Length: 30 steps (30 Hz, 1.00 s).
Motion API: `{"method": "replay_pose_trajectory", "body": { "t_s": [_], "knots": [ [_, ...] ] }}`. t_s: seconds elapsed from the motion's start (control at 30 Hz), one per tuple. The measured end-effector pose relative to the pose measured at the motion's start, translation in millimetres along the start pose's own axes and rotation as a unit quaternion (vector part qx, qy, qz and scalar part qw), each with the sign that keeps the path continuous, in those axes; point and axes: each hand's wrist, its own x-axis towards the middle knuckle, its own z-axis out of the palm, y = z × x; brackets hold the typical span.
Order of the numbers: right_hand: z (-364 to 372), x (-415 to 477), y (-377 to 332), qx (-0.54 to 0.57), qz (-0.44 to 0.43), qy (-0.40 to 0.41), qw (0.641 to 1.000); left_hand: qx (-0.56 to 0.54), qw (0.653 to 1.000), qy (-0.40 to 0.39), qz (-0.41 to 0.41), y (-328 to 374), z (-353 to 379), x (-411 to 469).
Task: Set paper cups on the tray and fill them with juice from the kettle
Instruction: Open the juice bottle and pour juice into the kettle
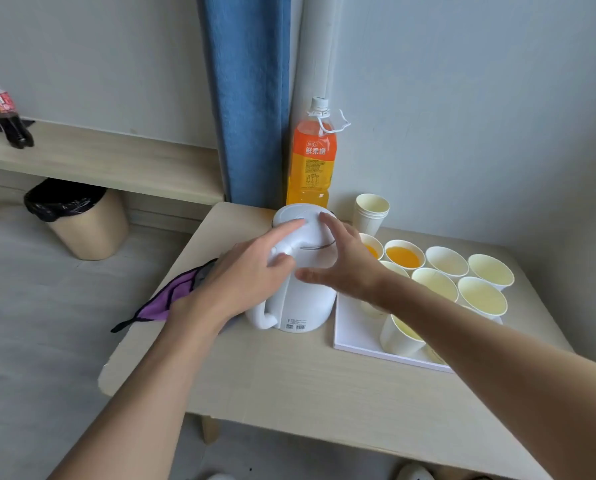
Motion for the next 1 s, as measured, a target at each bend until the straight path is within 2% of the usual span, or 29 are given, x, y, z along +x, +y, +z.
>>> {"method": "replay_pose_trajectory", "body": {
  "t_s": [0.13,0.2,0.5,0.63,0.73,0.9,1.0],
  "knots": [
    [12,6,1,-0.011,-0.011,0.082,0.996,0.154,0.988,0.007,0.005,6,-10,10],
    [16,7,-3,-0.021,-0.017,0.1,0.995,0.193,0.981,0.022,0.004,1,-10,16],
    [22,10,-5,-0.001,-0.008,0.114,0.993,0.183,0.98,0.08,0.022,-12,-6,23],
    [16,7,-5,0.034,-0.033,0.126,0.991,0.122,0.982,0.129,0.064,-7,-9,20],
    [13,4,-1,0.02,-0.016,0.113,0.993,0.048,0.983,0.17,0.051,-3,-12,20],
    [7,1,-5,0.0,-0.004,0.079,0.997,-0.065,0.954,0.287,0.065,12,-17,14],
    [0,1,-9,-0.017,-0.004,0.056,0.998,-0.082,0.946,0.297,0.099,34,-25,16]
  ]
}}
